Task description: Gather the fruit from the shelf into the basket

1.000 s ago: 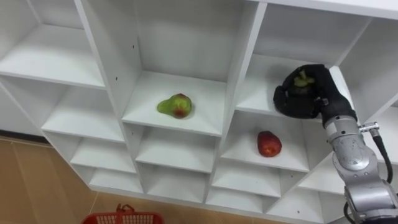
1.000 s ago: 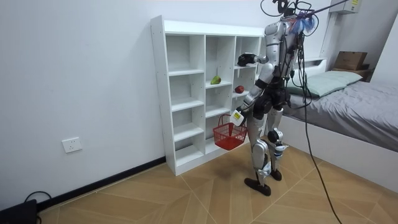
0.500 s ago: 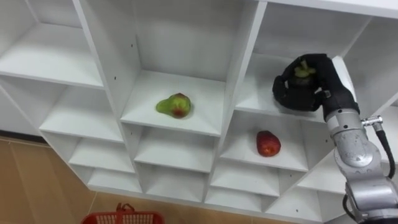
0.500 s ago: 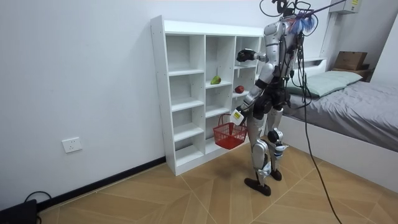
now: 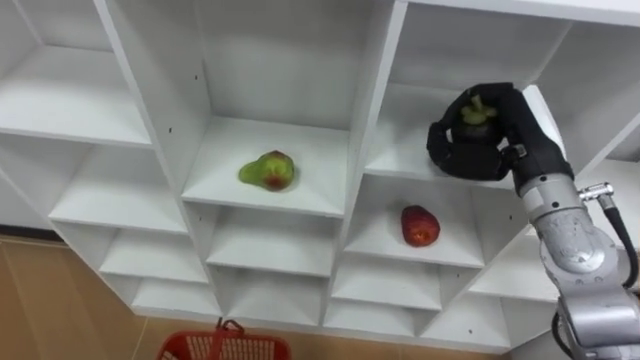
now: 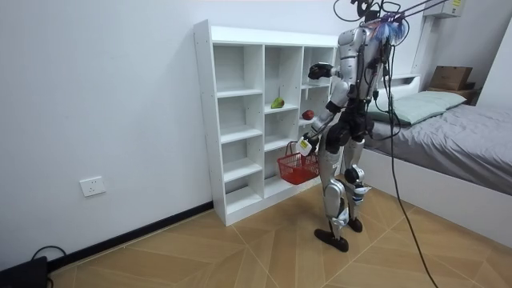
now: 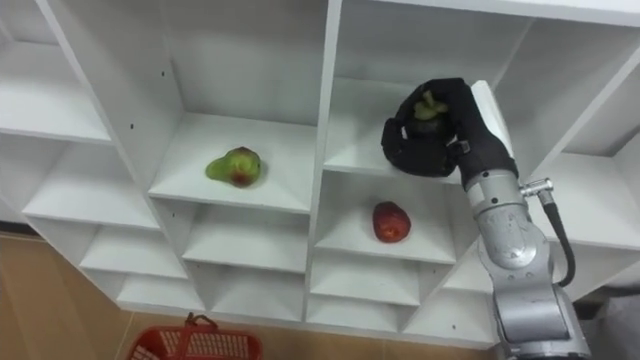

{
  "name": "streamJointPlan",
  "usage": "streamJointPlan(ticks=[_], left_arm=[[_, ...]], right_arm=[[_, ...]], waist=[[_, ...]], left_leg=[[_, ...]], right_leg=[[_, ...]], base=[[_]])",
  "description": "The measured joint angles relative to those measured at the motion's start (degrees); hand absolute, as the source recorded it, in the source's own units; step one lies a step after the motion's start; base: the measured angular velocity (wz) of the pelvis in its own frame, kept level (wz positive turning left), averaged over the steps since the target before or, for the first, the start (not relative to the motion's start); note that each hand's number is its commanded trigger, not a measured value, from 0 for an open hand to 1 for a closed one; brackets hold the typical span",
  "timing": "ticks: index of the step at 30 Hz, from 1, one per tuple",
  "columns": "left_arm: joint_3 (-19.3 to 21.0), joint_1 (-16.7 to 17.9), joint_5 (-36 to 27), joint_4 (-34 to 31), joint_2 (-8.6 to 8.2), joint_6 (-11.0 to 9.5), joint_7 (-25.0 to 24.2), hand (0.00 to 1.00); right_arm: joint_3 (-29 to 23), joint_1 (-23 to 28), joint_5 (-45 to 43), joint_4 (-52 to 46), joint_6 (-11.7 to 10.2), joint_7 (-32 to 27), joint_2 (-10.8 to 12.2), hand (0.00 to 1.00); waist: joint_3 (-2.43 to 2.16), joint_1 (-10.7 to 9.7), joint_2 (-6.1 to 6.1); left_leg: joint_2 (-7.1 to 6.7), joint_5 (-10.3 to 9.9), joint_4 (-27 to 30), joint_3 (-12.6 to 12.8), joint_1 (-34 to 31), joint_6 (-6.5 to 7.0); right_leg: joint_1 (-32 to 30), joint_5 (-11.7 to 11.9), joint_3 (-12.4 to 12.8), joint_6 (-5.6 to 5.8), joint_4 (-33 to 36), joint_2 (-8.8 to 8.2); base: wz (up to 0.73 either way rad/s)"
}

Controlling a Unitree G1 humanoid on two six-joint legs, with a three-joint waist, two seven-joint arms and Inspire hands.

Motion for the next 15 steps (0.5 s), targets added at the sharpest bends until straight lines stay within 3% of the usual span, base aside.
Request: streamJointPlan(ticks=[4,8,15], left_arm=[[-0.99,-1.16,-0.79,-1.99,-0.35,0.02,-0.79,1.00],[-2.23,-1.14,-2.79,-5.82,-0.74,0.00,-2.16,1.00],[-4.08,-1.23,-4.46,-9.78,-0.67,0.19,-3.36,1.00]], right_arm=[[0.03,0.67,-0.03,-1.78,0.02,0.72,0.34,1.00],[0.07,2.45,-0.23,-3.70,0.02,0.79,2.43,1.00],[0.89,5.82,0.00,-4.83,0.09,2.00,2.51,1.00]], waist=[[0.00,-0.40,-0.02],[0.00,-0.68,-0.12],[-0.07,-0.76,-0.35]], left_leg=[[0.01,0.00,0.01,0.05,-0.13,0.00],[0.00,0.00,0.12,0.22,-0.42,0.00],[-0.01,0.01,0.17,0.58,-0.28,0.01]], right_leg=[[-0.36,0.00,0.08,0.00,0.40,-0.06],[-0.77,0.00,0.29,0.00,0.55,-0.11],[-0.80,0.00,0.87,0.00,0.53,-0.09]], base=[[0.00],[-0.01],[-0.01]])
